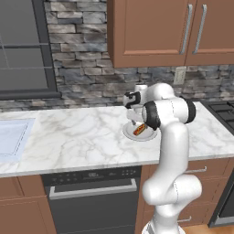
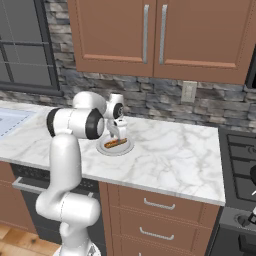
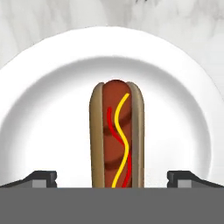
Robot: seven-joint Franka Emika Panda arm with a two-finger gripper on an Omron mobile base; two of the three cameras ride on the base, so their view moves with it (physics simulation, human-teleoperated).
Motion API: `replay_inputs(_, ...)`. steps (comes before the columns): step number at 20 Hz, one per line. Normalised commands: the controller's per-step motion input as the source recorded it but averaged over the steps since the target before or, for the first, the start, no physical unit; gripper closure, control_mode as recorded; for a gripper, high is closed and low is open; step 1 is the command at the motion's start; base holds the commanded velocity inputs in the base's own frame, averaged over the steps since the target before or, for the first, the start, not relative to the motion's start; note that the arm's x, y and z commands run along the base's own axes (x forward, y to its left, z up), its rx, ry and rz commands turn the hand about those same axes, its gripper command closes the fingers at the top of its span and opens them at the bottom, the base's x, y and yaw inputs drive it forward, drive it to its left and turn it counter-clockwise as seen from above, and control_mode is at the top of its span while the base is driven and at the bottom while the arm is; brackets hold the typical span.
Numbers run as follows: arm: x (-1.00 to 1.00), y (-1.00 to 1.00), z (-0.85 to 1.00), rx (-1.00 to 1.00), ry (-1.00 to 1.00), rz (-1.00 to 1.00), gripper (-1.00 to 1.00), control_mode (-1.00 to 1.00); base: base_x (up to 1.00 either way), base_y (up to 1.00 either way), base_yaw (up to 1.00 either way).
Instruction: Place the cold items (broccoli and lemon) from the fridge in one tupperware on the dining counter. Place the warm items (kebab skewer and hot dog) in the stove area in another tupperware.
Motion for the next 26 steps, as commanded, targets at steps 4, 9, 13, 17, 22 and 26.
replay_inputs(4,-0.47,0.0,-0.26,0.0,0.0,-0.11,-1.0,-1.0,0.0,0.0,0.0)
replay_inputs(9,-0.17,0.02,-0.17,0.0,0.0,-0.02,-1.0,-1.0,0.0,0.0,0.0)
replay_inputs(13,0.0,0.09,-0.09,0.0,-0.04,0.0,-1.0,-1.0,0.0,0.0,0.0)
replay_inputs(17,0.0,0.17,-0.14,0.0,-0.01,0.0,1.0,-1.0,0.0,0.0,0.0)
replay_inputs(22,0.0,0.08,-0.1,0.0,0.0,0.0,1.0,-1.0,0.0,0.0,0.0)
replay_inputs(26,0.0,0.02,0.0,0.0,0.0,0.0,1.0,-1.0,0.0,0.0,0.0)
